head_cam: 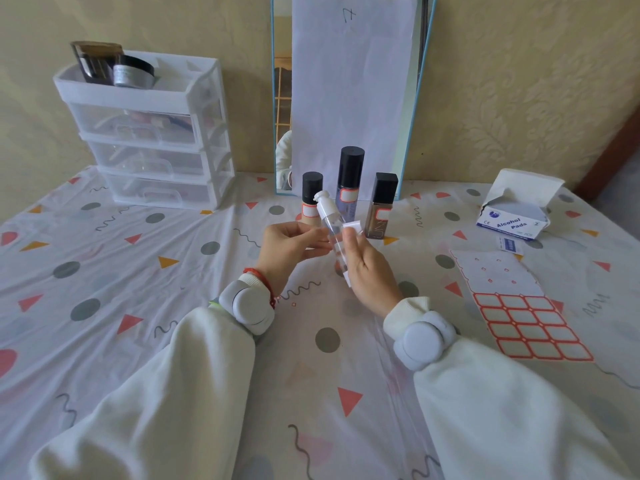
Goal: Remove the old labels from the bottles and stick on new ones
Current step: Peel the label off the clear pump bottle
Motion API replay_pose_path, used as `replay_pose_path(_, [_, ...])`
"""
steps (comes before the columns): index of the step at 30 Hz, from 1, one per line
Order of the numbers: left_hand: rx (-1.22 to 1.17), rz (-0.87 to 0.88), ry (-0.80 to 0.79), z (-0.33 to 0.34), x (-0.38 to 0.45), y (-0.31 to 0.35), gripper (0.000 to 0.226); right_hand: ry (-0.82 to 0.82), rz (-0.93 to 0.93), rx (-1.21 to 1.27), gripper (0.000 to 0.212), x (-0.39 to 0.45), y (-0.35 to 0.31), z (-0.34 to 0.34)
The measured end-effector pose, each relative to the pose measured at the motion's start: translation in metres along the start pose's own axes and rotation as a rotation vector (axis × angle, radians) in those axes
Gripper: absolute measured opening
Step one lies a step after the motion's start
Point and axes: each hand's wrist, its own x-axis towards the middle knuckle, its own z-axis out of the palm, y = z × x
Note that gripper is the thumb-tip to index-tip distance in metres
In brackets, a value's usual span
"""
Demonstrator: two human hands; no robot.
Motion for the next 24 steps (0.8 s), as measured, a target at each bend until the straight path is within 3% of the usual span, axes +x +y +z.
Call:
replay_pose_path(4, [-0.011, -0.014, -0.015, -0.002, 0.001, -0.001, 0.008, 0.026, -0.056, -0.123, 0.062, -0.002, -0.002, -0.001])
replay_pose_path(10, [-0.047, -0.077, -0.018, -0.004, 0.001, -0.001, 0.011, 0.166, -0.331, -0.464, 0.070, -0.007, -0.005, -0.005])
replay_pose_path(14, [-0.049, -0.085, -0.039, -0.004, 0.001, -0.001, 0.012, 0.199, -0.399, -0.551, 0.075, -0.008, -0.007, -0.005])
replay_pose_path(17, [-0.020, -0.076, -0.036, -0.004, 0.002, -0.002, 0.012, 0.200, -0.384, -0.511, 0.073, -0.008, -0.006, -0.004])
replay_pose_path(24, [0.096, -0.063, 0.015, -0.002, 0.005, -0.006, 0.013, 0.072, -0.090, -0.059, 0.052, 0.002, 0.004, -0.002])
